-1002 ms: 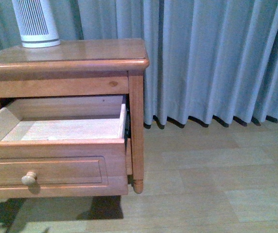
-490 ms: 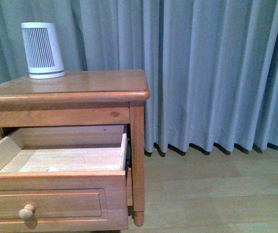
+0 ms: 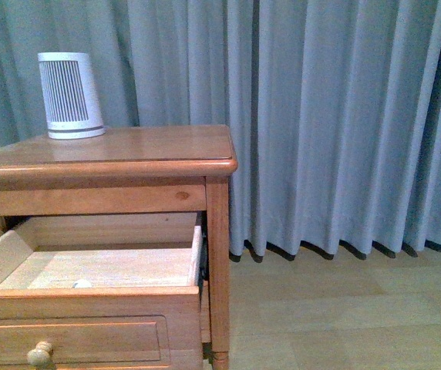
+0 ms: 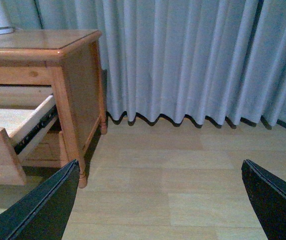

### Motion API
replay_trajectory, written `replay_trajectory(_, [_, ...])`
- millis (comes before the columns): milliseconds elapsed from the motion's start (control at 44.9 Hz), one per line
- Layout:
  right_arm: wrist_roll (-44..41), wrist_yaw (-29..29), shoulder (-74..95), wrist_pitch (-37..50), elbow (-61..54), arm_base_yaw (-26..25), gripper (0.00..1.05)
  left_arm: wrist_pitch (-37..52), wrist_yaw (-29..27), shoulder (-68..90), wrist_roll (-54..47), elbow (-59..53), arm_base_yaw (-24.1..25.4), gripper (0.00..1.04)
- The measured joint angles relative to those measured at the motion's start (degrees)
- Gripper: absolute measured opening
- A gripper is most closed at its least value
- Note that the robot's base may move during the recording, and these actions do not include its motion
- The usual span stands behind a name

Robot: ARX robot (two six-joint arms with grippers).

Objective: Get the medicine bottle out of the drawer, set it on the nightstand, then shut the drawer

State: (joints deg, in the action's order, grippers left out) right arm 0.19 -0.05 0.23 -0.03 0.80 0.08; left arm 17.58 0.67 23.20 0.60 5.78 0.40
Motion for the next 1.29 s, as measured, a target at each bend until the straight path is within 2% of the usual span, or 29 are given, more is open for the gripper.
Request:
replay_trajectory(824, [0.0, -0.2, -0.1, 0.0, 0.0, 0.0, 0.98, -7.4, -0.9, -13.2, -0.1, -5.2, -0.3, 0.04])
replay_trajectory(913, [0.0, -0.2, -0.1, 0.0, 0.0, 0.0, 0.98, -16.5, -0.8, -20.6, 0.0, -5.2, -0.3, 0.04])
replay_trajectory(1247, [0.0, -0.2, 0.0, 0.0, 0.0, 0.0, 0.98, -17.5, -0.7, -22.8, -0.1, -5.2, -0.3, 0.78])
replay_trajectory(1270, [0.0, -0.1, 0.0, 0.0, 0.0, 0.0, 0.98, -17.5, -0.7, -22.8, -0.4, -5.2, -0.3, 0.8])
replay_trajectory(1292, [0.0, -0.2, 0.0, 0.0, 0.0, 0.0, 0.98, -17.5, -0.7, -22.8, -0.3, -5.2, -0.3, 0.77])
